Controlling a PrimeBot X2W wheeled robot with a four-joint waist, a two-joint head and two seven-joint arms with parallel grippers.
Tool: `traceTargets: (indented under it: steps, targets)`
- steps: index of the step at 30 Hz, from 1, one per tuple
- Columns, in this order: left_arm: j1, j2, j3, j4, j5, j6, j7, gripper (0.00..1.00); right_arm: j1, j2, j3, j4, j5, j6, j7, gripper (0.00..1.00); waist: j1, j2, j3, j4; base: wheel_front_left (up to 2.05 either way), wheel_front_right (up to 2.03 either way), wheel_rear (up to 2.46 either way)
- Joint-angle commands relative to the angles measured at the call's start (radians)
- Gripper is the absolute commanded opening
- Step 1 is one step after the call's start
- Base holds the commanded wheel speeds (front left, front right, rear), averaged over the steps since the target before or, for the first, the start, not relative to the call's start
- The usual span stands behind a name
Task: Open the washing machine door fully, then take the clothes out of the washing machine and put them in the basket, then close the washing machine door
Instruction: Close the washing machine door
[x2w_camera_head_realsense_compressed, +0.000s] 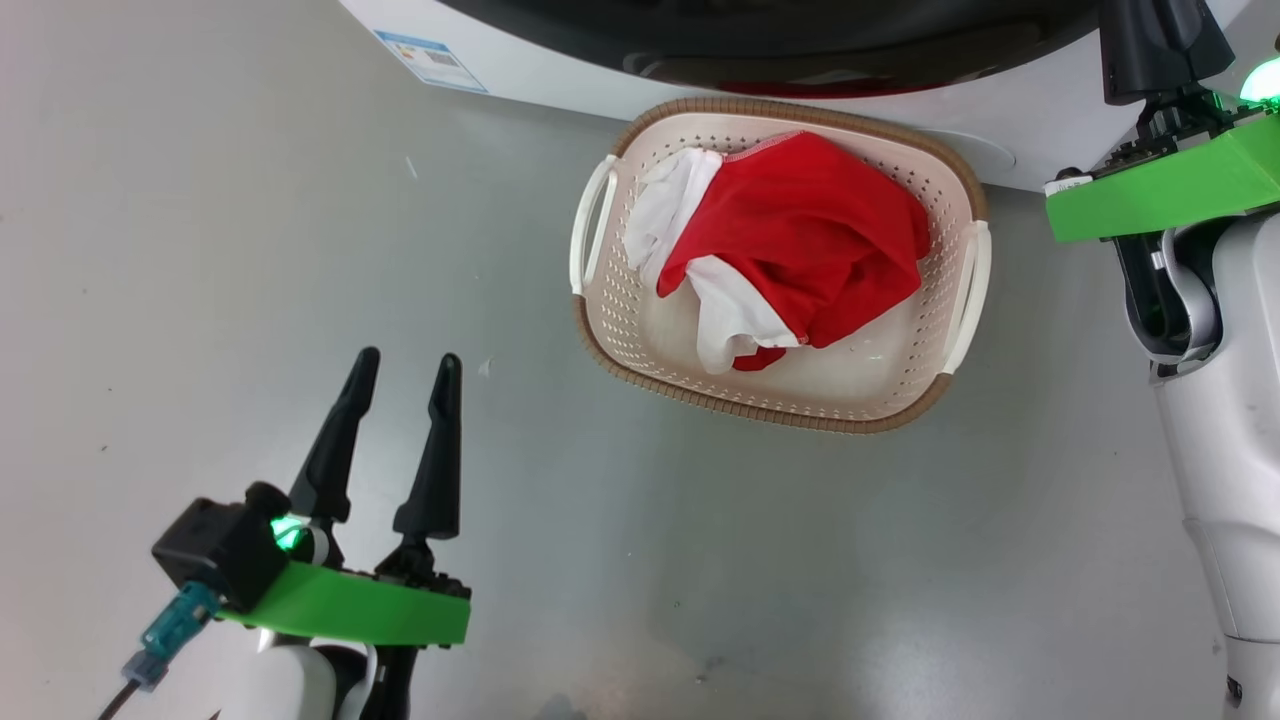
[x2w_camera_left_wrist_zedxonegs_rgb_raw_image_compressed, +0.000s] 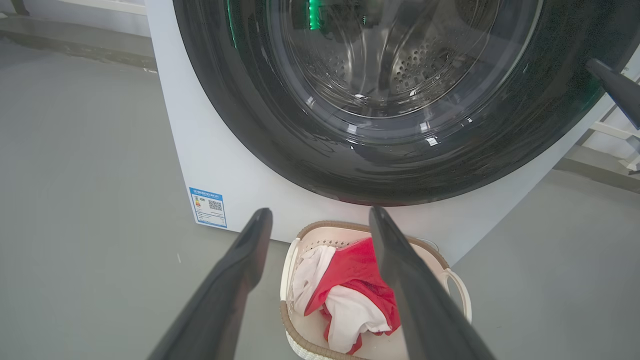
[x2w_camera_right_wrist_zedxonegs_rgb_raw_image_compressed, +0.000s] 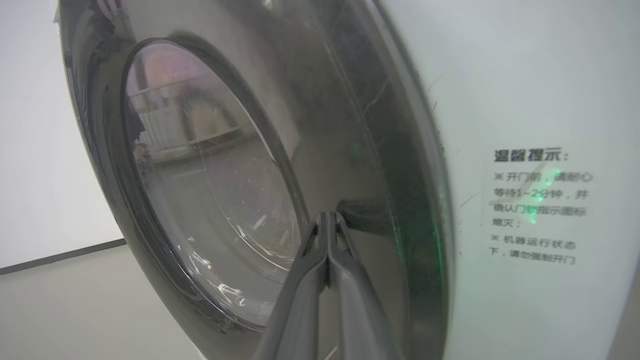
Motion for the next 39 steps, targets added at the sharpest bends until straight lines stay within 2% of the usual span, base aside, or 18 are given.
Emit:
traceTargets:
  steps: [1, 8, 15, 16, 18, 19, 24, 39]
  targets:
    - [-0.016, 0.018, 0.030, -0.028, -0.008, -0.005, -0.008, 1.00, -0.033, 0.007, -0.014, -0.029, -0.016, -0.009, -0.005, 0.00, 0.0000, -0.0001, 0.004, 0.000, 0.00, 0.00, 0.00]
    - [-0.021, 0.018, 0.032, -0.019, 0.002, -0.005, -0.008, 1.00, -0.037, 0.008, 0.005, -0.018, -0.019, -0.009, -0.005, 0.00, 0.0000, -0.0001, -0.010, -0.010, 0.00, 0.00, 0.00]
    - [0.009, 0.018, 0.046, 0.003, 0.033, -0.005, -0.008, 1.00, 0.068, 0.036, 0.052, 0.003, 0.001, -0.009, -0.005, 0.00, 0.0000, -0.0001, -0.085, -0.044, 0.00, 0.00, 0.00]
    - [0.016, 0.018, 0.049, 0.005, 0.040, -0.005, -0.008, 1.00, 0.087, 0.040, 0.058, 0.006, 0.005, -0.009, -0.005, 0.12, 0.0000, -0.0001, -0.098, -0.051, 0.00, 0.00, 0.00]
    - [0.030, 0.018, 0.054, 0.011, 0.056, -0.005, -0.008, 1.00, 0.125, 0.048, 0.071, 0.010, 0.013, -0.009, -0.005, 0.57, 0.0000, -0.0001, -0.123, -0.066, 0.00, 0.00, 0.00]
    - [0.036, 0.019, 0.055, 0.014, 0.063, -0.005, -0.008, 1.00, 0.142, 0.051, 0.077, 0.010, 0.017, -0.009, -0.005, 1.00, 0.0000, -0.0001, -0.136, -0.074, 0.00, 0.00, 0.00]
    - [0.065, 0.043, 0.068, 0.029, 0.084, -0.005, -0.008, 1.00, 0.223, 0.061, 0.106, 0.003, 0.034, -0.009, -0.005, 1.00, 0.0000, -0.0001, -0.191, -0.118, 0.00, 0.00, 0.00]
    - [0.121, 0.112, 0.114, 0.063, 0.079, -0.005, -0.008, 1.00, 0.480, 0.093, 0.087, -0.029, 0.050, -0.009, -0.005, 1.00, 0.0000, -0.0001, -0.312, -0.261, 0.00, 0.00, 0.00]
